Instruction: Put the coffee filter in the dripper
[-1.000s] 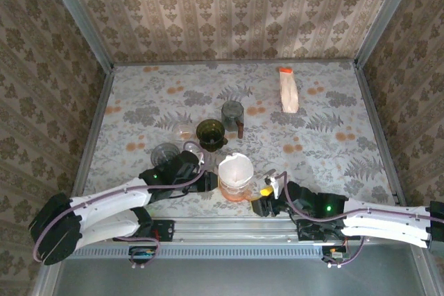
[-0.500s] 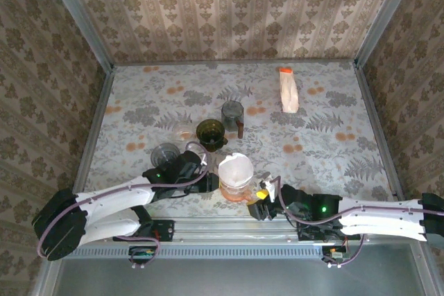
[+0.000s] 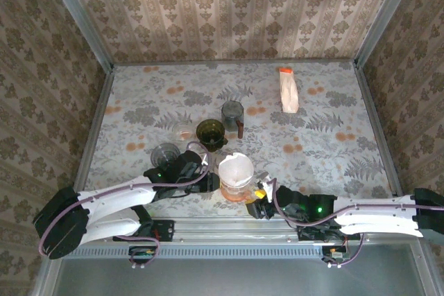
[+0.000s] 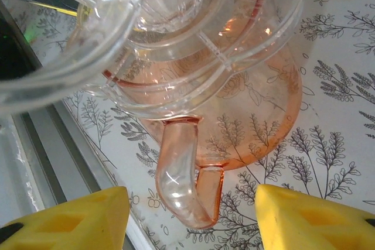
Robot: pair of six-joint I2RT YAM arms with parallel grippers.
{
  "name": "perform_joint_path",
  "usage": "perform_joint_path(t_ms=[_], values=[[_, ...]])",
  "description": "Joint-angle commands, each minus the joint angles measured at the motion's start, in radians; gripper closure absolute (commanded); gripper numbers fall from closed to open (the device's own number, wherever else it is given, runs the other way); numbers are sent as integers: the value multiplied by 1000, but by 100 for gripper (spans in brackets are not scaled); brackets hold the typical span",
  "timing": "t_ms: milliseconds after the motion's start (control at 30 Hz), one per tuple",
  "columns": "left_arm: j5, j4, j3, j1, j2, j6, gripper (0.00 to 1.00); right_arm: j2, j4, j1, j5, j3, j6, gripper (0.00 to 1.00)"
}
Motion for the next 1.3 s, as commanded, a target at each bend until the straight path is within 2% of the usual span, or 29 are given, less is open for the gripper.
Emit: perform_joint_path(t_ms=[0,1267], values=[[12,12,3,-8,1,-17,71,8,47,8,43,-16,-20,42],[4,4,1,-21,1,-31,71,37,49,68,165,-15,-28,68]])
